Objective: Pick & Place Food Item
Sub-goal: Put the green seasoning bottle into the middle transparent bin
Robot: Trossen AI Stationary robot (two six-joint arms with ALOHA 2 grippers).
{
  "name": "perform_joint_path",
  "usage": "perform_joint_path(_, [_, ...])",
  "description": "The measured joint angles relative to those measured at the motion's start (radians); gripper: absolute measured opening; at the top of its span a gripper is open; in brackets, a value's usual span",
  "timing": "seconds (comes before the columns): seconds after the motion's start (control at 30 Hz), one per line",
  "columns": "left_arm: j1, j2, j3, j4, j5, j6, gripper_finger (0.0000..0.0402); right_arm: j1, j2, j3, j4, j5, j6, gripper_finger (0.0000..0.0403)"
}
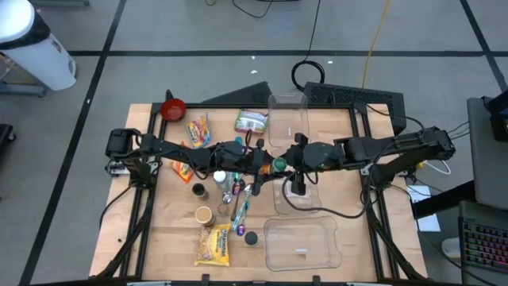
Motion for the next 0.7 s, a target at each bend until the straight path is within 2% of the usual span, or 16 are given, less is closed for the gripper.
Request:
perform_joint_path(0.13, [-0.001,0.0,0.0,-0.005,0.002,-0.012,0.021,0.0,0.0,0.0,-0.001,-0.006,0.0,0.0187])
perform_joint_path(0.3, [-0.001,-0.017,-0.007,-0.089,-0.013,-0.014,0.0317,0.002,-0.024,0.002,-0.01,-0.016,0.0,0.0187])
perform_joint_path(0.43, [-0.001,-0.109,-0.001,-0.148,-0.015,-0.026,0.0385,-0.001,-0.049,0.002,-0.045,-0.012,0.011,0.0187])
perform_joint_path(0.57, [0.001,-0.197,-0.005,-0.299,-0.015,-0.002,0.0378,-0.001,-0.081,0.002,-0.073,0.022,0.018,0.0187])
perform_joint_path(0.7, [0.001,-0.294,-0.012,-0.342,-0.011,0.04,0.0354,0.0,-0.103,-0.04,-0.08,0.043,0.029,0.0187])
